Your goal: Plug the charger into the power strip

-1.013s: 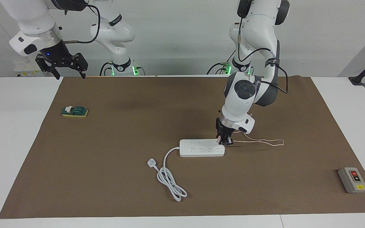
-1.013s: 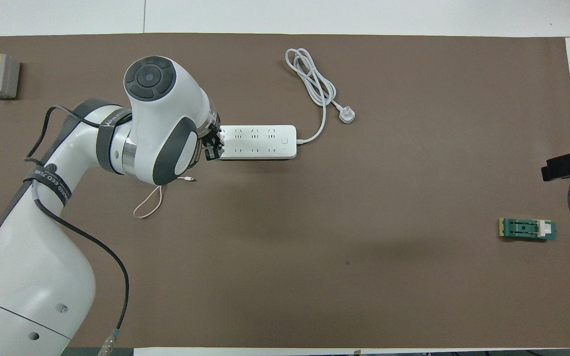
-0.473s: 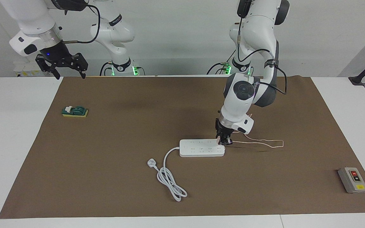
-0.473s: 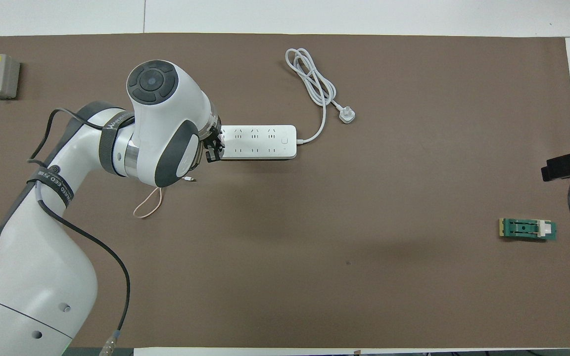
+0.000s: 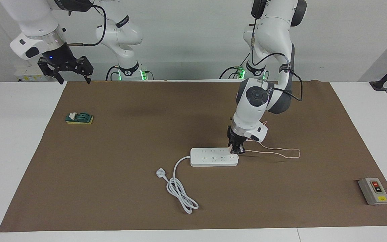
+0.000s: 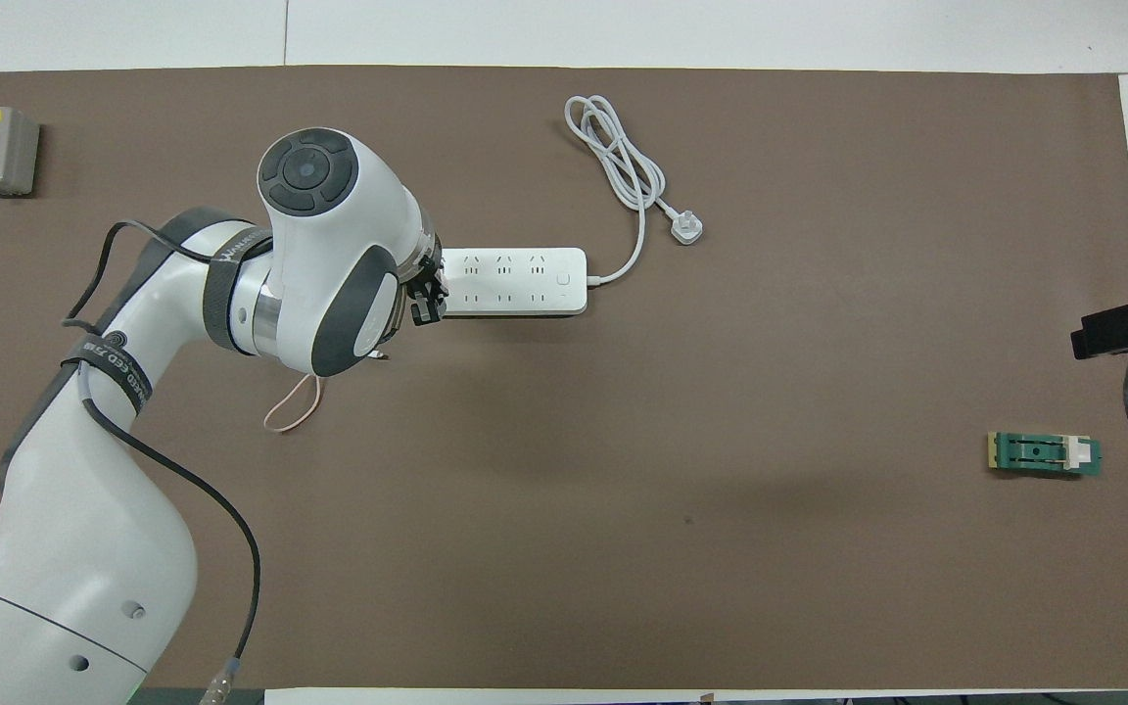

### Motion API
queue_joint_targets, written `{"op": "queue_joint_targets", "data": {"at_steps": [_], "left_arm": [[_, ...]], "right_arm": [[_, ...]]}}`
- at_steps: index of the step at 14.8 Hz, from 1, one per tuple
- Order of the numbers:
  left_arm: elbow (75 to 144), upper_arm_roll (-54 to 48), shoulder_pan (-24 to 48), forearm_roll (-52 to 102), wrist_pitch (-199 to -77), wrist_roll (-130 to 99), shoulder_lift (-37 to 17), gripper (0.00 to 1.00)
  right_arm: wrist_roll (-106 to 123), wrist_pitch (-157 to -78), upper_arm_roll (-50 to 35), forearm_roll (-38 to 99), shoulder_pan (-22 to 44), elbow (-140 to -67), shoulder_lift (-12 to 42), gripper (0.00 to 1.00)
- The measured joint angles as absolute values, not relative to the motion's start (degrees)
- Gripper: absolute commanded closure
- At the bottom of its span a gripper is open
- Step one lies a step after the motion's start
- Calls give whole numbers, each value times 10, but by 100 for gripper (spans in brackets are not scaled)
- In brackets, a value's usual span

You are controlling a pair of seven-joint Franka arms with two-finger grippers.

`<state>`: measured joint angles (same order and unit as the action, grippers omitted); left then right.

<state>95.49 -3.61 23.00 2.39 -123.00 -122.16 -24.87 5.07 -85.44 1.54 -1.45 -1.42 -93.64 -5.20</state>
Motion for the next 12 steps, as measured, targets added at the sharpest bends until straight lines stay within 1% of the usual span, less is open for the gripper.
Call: {"op": "queue_joint_targets", "data": {"at_steps": [12], "left_arm": [[971,-43,231,23,-1231,-1222,-239,100]], "right_arm": [[51,-854,15,-14,-14,-936,-52,0]]}}
